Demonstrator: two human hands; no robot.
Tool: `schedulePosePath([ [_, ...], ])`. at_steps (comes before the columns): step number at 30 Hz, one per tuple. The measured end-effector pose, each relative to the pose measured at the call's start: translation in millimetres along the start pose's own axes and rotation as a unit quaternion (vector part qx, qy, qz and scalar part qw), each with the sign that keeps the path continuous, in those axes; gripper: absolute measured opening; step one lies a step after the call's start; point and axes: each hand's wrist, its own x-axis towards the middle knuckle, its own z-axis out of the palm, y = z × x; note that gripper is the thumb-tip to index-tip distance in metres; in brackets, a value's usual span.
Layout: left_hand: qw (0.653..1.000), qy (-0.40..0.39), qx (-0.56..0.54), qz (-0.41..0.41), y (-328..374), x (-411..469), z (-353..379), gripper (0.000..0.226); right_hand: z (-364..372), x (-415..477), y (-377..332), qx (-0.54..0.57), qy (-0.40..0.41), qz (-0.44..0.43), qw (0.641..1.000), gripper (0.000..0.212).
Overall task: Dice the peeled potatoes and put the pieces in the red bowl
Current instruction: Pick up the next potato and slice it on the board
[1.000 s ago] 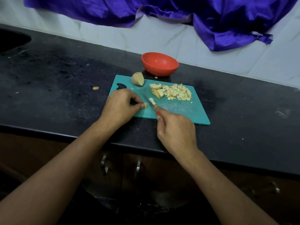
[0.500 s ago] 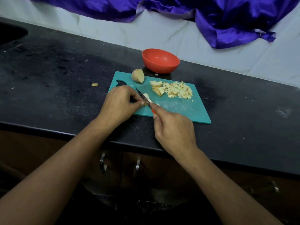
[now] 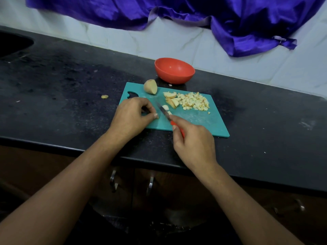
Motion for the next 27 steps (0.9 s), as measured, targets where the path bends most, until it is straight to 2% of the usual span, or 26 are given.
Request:
schedulePosePath([
  [3,1.000,0.003,-0.023,-0.005,-2,0,1,0.009,-1,-1,2,0.015,0.007,0.015,1.000,0.040],
  [8,0.999,0.013,-0.035,-0.002,-3,0,2,0.016,-1,-1,3,0.021,0.011,-0.007,1.000,0.039],
  [12,1.000,0.006,-0.014,0.004,-1,0,2,0.015,0,1,6,0.020,-0.002,-0.015,1.000,0.039],
  [17,0.999,-0.016,0.039,-0.001,10,8,8,0.011,-4,6,27,0.114,-0.018,0.046,0.992,0.034],
  [19,0.999,-0.026,0.021,-0.002,15,12,12,0.012,-8,11,36,0.188,-0.053,0.086,0.977,0.031],
  [22,0.999,-0.026,-0.035,0.001,21,16,17,0.030,-18,21,46,0.357,-0.093,0.162,0.915,0.024],
  [24,0.999,-0.013,-0.028,0.037,23,19,21,0.039,-22,25,51,0.408,-0.100,0.184,0.889,0.022],
  [25,0.998,-0.007,-0.012,0.064,25,20,22,0.041,-22,25,52,0.401,-0.099,0.176,0.893,0.023],
  [27,0.994,-0.008,0.011,0.113,29,22,25,0.047,-16,21,53,0.329,-0.086,0.132,0.931,0.025],
])
